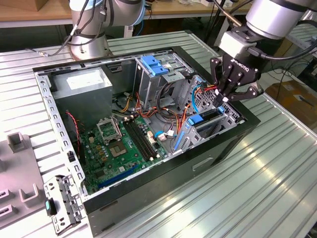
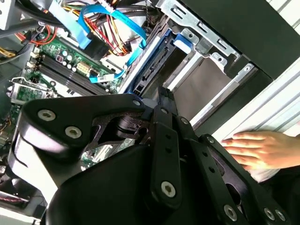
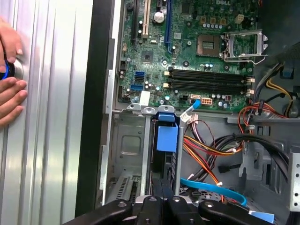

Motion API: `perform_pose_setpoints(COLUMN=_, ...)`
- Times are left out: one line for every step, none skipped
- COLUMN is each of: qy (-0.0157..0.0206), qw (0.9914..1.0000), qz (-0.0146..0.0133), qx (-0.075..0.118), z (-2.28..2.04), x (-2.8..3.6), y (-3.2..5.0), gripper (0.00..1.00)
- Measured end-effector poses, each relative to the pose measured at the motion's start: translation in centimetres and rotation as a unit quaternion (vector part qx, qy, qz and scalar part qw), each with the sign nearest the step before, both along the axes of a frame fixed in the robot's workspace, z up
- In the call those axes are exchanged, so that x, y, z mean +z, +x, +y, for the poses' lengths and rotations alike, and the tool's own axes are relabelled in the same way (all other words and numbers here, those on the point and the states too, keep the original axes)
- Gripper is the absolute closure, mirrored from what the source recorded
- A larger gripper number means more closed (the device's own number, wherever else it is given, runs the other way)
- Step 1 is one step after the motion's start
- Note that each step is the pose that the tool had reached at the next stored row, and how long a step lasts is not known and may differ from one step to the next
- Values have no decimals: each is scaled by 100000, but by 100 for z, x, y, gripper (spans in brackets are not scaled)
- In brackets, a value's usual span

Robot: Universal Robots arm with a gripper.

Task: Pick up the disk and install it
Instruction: 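Insert the first disk wire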

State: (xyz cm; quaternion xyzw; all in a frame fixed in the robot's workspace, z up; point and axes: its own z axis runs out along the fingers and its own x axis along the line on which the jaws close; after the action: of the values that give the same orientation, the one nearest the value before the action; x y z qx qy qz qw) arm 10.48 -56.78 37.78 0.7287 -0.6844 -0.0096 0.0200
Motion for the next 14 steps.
perform_pose_setpoints(qy=11, qw=100000, qz=0, qx=59, z=0, x=1, y=0, gripper=89)
perform_pose_setpoints(qy=10, qw=100000, qz=-3, qx=77, z=0, x=1, y=2, gripper=89)
perform_pose_setpoints(qy=0, qw=100000, qz=-1, qx=87, z=1, x=3, y=4, gripper=89)
perform_pose_setpoints(qy=-2, qw=100000, qz=0, qx=102, z=1, x=3, y=6, gripper=89)
perform_pose_setpoints(qy=1, qw=100000, qz=2, qx=185, z=2, x=3, y=7, gripper=89)
perform_pose_setpoints(qy=0, qw=99999, qz=2, qx=346, z=2, x=3, y=9, gripper=89)
perform_pose_setpoints(qy=-3, qw=99984, qz=0, qx=1776, z=1, x=3, y=12, gripper=89)
perform_pose_setpoints(qy=-1, qw=99966, qz=1, qx=2625, z=1, x=3, y=12, gripper=89)
perform_pose_setpoints(qy=4, qw=99938, qz=0, qx=3527, z=1, x=2, y=14, gripper=89)
perform_pose_setpoints(qy=-1, qw=99898, qz=2, qx=4512, z=1, x=3, y=26, gripper=89)
perform_pose_setpoints(qy=-4, qw=99884, qz=2, qx=4810, z=1, x=3, y=41, gripper=89)
perform_pose_setpoints(qy=0, qw=99878, qz=1, qx=4947, z=7, x=3, y=70, gripper=89)
perform_pose_setpoints(qy=-1, qw=99875, qz=24, qx=4996, z=12, x=3, y=95, gripper=89)
perform_pose_setpoints(qy=2, qw=99874, qz=49, qx=5025, z=16, x=3, y=113, gripper=89)
